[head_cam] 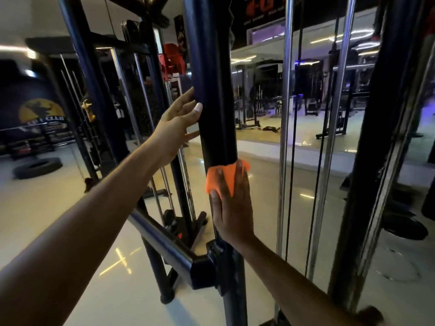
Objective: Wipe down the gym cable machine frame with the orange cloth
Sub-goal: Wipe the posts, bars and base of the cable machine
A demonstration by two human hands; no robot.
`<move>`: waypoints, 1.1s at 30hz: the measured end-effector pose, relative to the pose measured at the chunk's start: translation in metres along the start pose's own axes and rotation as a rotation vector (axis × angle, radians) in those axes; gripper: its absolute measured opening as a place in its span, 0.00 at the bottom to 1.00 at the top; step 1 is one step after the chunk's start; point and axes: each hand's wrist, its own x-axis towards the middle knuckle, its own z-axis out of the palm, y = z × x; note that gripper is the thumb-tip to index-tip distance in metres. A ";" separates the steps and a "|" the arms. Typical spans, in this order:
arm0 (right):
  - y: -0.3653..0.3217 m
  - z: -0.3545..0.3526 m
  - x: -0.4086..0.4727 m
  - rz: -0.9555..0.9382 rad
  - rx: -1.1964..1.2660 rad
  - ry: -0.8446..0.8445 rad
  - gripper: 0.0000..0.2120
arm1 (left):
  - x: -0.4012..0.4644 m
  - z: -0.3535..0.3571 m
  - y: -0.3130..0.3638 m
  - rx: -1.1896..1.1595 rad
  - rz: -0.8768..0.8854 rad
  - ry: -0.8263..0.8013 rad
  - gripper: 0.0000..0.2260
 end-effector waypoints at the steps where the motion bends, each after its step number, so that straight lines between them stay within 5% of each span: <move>1: 0.000 0.000 0.003 -0.005 0.008 -0.011 0.30 | -0.004 0.002 -0.004 -0.001 -0.017 0.010 0.25; 7: -0.022 -0.025 0.067 -0.028 0.107 0.064 0.29 | -0.026 0.015 -0.029 -0.007 -0.131 0.091 0.26; 14: 0.017 0.006 -0.029 -0.021 0.109 -0.069 0.29 | -0.041 0.024 -0.039 0.011 -0.205 0.110 0.25; 22: -0.009 -0.019 0.047 -0.030 0.194 0.038 0.29 | -0.041 0.031 -0.036 -0.010 -0.249 0.165 0.26; 29: 0.030 0.017 -0.087 0.048 0.139 -0.152 0.32 | -0.049 0.031 -0.054 -0.022 -0.221 0.092 0.29; 33: 0.001 0.006 -0.031 0.065 0.168 -0.028 0.27 | -0.049 0.029 -0.057 -0.044 -0.191 0.082 0.27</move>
